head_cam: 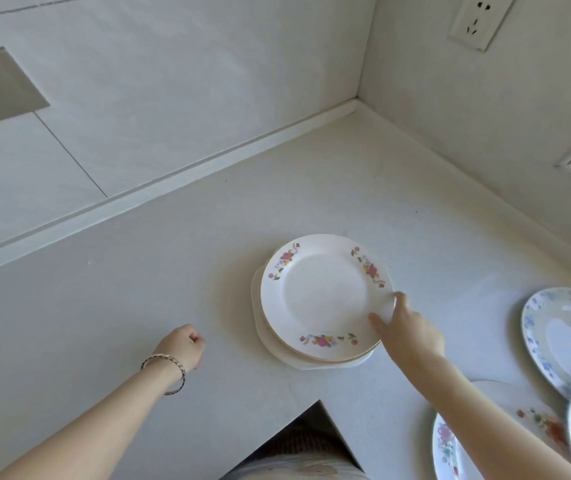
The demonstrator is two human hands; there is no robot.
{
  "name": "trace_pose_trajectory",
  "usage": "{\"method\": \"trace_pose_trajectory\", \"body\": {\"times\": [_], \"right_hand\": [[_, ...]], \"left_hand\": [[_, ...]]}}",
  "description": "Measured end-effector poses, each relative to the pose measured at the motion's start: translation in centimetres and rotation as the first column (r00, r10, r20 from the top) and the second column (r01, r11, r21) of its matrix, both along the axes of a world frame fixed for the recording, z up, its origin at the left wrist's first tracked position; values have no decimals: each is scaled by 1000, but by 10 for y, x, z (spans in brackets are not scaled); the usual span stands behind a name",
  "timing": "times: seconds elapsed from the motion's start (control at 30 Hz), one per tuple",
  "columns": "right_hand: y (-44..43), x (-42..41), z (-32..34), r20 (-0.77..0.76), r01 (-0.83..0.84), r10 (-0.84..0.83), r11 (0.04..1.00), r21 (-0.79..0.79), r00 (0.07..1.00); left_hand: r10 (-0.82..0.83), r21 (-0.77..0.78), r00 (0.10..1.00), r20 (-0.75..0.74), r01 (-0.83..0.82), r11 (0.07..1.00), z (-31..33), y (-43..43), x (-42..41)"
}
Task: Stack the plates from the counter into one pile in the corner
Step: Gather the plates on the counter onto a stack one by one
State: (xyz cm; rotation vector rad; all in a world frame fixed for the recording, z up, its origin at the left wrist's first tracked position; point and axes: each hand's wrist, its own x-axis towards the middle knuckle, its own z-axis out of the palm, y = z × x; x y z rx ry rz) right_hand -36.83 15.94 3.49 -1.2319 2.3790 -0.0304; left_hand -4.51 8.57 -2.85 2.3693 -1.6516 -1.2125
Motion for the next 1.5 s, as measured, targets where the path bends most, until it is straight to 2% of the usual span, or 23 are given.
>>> {"method": "trace_pose_trajectory", "body": {"times": [0.07, 0.1, 0.2, 0.3, 0.43, 0.6, 0.77, 0.97, 1.1, 1.2, 1.37, 1.5], "right_hand": [[-9, 10, 13, -129, -153, 156, 988, 32, 979], [-15, 18, 18, -128, -220, 223, 975, 41, 966], [-33, 55, 23, 35, -425, 423, 904, 57, 905], [-46, 112, 23, 184, -629, 607, 771, 98, 773], [-59, 203, 4, 296, -774, 724, 625, 102, 624], [-63, 315, -21, 341, -840, 773, 530, 118, 536], [-57, 402, -39, 364, -863, 785, 485, 144, 502], [-53, 462, -48, 365, -848, 768, 507, 156, 526], [-50, 480, -53, 347, -835, 761, 517, 187, 548], [-47, 486, -55, 336, -828, 757, 520, 210, 561], [-47, 489, -53, 316, -810, 746, 539, 230, 587], [-49, 482, -49, 301, -789, 730, 575, 215, 614]], "left_hand": [[-4, 0, 1000, -9, 4, 1000, -3, 3, 5], [-5, -1, 1000, -9, 5, 1000, -4, 4, 9], [17, -6, 1000, 2, -17, 1000, -6, 10, 30], [87, -15, 996, -3, -87, 996, -5, 19, 63], [211, -40, 977, 1, -211, 977, -1, 42, 128], [371, -88, 923, 101, -363, 928, 8, 84, 238], [526, -167, 826, 203, -499, 850, 6, 122, 357], [530, -100, 735, 423, -544, 833, -6, 144, 448], [541, -74, 705, 460, -576, 814, -14, 140, 482], [484, -35, 739, 469, -532, 846, -18, 135, 504], [367, 19, 872, 323, -394, 919, -12, 137, 526], [319, -67, 905, 281, -313, 947, -1, 135, 518]]}}
